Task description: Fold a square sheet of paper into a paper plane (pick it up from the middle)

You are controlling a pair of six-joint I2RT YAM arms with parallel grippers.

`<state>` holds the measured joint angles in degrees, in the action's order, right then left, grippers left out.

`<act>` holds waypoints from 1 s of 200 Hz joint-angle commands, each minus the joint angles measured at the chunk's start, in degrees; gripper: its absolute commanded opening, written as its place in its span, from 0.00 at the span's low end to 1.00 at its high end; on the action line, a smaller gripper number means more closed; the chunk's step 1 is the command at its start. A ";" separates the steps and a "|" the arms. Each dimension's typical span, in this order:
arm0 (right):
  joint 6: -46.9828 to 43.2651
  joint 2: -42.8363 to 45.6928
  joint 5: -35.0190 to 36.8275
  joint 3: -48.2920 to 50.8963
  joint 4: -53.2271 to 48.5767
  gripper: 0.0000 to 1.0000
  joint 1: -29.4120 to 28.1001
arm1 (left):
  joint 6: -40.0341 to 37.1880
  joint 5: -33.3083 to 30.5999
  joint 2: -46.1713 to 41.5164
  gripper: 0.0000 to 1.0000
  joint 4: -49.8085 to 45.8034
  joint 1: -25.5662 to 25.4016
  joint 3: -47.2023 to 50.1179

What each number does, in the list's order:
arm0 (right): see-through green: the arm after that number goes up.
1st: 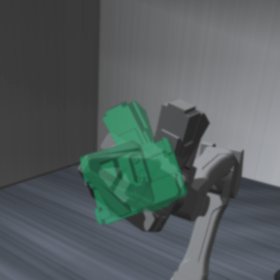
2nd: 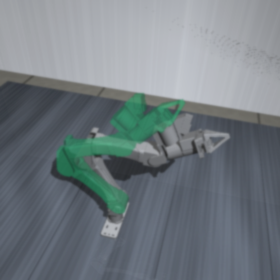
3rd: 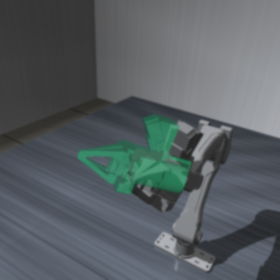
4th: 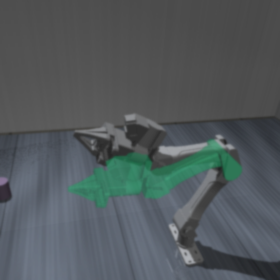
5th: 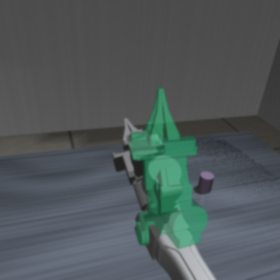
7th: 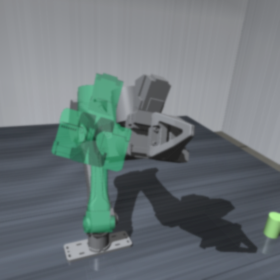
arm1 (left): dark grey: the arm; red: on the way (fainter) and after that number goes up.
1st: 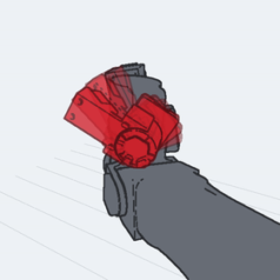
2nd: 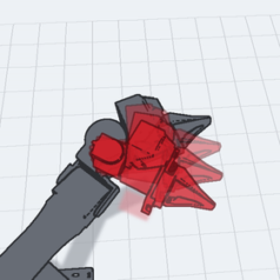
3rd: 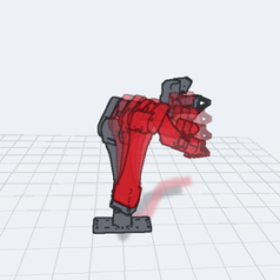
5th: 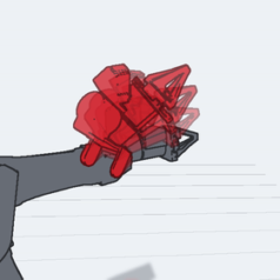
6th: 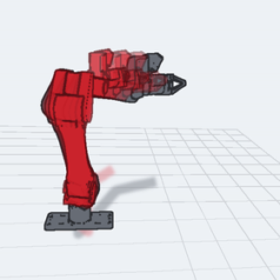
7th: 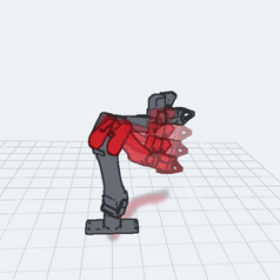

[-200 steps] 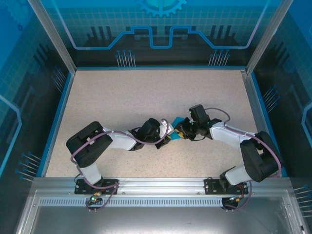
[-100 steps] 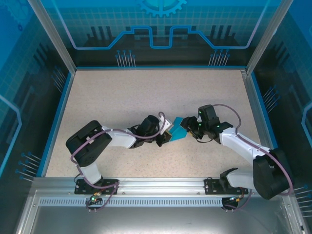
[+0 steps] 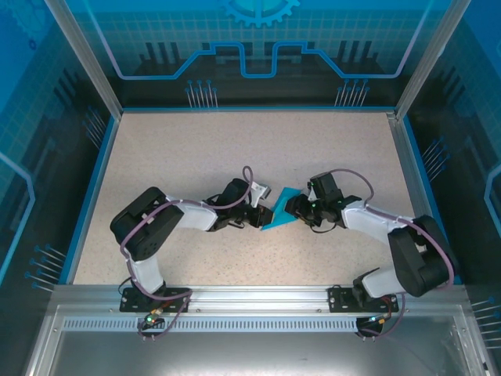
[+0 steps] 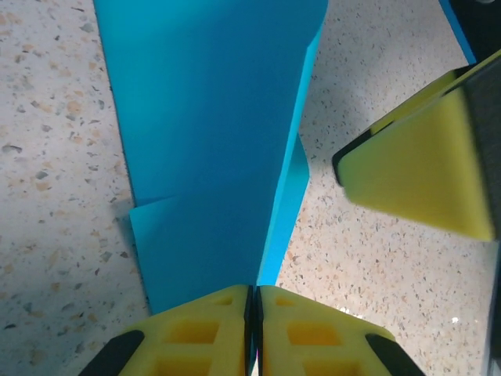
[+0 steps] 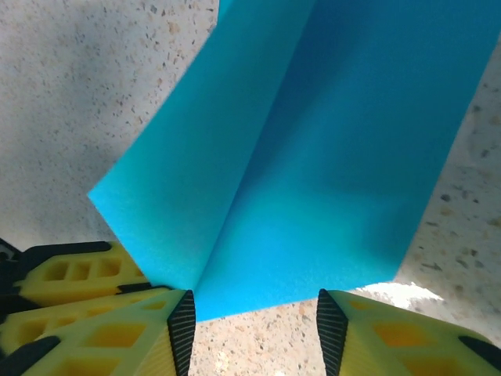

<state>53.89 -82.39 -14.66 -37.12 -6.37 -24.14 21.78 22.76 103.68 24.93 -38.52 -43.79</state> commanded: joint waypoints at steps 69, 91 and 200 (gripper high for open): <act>-2.99 -7.48 -1.37 -6.24 2.33 0.44 -1.96 | 10.56 5.16 2.96 0.13 0.22 2.21 -2.09; -3.06 -8.55 -1.32 -6.49 2.47 0.45 -2.14 | 12.37 6.19 4.04 0.13 0.23 3.10 -2.46; -1.62 -13.44 1.85 -10.61 -5.14 0.45 -2.49 | 13.02 5.99 5.39 0.19 -3.18 3.78 -3.94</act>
<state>51.81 -94.37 -14.59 -45.89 -7.20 -25.85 34.61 28.27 108.36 24.03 -35.18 -46.46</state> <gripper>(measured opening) 0.454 0.190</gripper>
